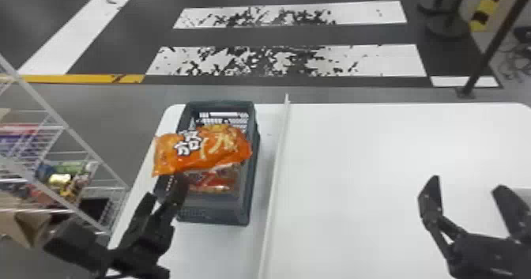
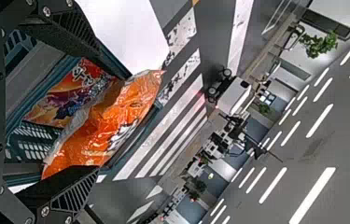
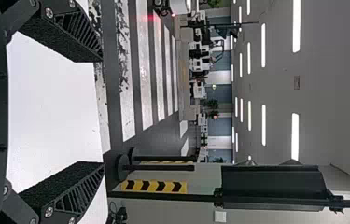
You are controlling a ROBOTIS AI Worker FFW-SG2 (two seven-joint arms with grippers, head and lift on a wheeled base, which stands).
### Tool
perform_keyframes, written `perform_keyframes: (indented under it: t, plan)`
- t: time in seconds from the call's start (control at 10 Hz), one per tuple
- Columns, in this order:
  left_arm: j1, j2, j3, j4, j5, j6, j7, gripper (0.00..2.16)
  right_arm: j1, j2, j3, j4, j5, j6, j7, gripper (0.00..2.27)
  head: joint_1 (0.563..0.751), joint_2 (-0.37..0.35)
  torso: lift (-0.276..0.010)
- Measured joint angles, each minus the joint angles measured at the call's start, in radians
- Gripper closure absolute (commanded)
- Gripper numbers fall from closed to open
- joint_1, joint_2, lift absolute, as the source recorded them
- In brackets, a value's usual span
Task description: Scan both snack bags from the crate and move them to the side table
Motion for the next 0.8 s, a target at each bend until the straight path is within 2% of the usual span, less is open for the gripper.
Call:
perform_keyframes:
  t: [0.3,0.8]
  plan:
    - [-0.047,-0.023,0.034,-0.035,0.021,0.139,0.046,0.15,0.001,-0.002,0.004,-0.003,0.001,0.000,0.000,0.14,0.695,0.129,-0.029]
    - [-0.126,-0.025,0.053,-0.041,0.025,0.211,0.103,0.15,0.000,-0.008,0.010,-0.003,0.001,0.000,0.000,0.14,0.695,0.136,-0.029]
